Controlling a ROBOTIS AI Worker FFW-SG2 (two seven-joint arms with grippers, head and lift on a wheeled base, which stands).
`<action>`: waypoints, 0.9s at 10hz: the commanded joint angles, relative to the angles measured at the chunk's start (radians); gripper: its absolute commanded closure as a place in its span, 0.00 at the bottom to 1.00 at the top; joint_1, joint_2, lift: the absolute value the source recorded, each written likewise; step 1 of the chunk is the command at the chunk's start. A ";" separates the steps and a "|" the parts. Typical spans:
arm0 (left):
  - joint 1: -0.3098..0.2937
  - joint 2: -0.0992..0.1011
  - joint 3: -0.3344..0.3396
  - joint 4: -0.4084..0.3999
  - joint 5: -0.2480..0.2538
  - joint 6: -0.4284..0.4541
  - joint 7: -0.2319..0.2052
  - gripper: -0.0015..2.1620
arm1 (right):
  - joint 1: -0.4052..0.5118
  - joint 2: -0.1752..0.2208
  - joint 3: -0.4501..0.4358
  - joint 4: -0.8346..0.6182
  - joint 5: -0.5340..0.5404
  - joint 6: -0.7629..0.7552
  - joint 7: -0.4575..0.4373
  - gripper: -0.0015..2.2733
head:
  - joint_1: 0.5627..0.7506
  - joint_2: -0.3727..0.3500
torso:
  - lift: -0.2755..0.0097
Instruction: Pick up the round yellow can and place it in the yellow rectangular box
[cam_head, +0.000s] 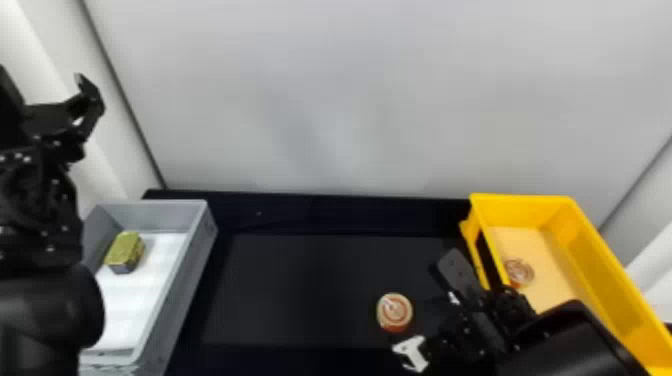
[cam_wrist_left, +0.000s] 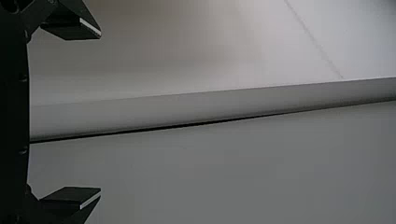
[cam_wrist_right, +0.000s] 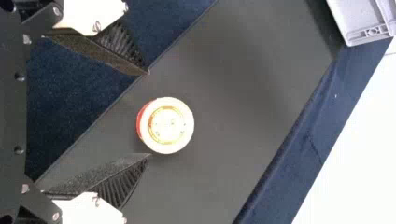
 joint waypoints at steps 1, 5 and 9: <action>0.000 -0.003 0.001 -0.003 -0.004 -0.002 -0.002 0.05 | -0.015 0.008 -0.015 0.044 0.000 -0.041 -0.015 0.05 | 0.70 0.53 | 0.76; 0.002 -0.003 0.005 -0.004 -0.009 -0.008 -0.004 0.05 | -0.047 0.034 -0.033 0.164 -0.032 -0.118 -0.030 0.05 | 0.70 0.53 | 0.76; 0.000 -0.003 0.005 -0.004 -0.010 -0.008 -0.004 0.05 | -0.116 0.057 -0.015 0.265 -0.064 -0.181 -0.035 0.05 | 0.70 0.53 | 0.76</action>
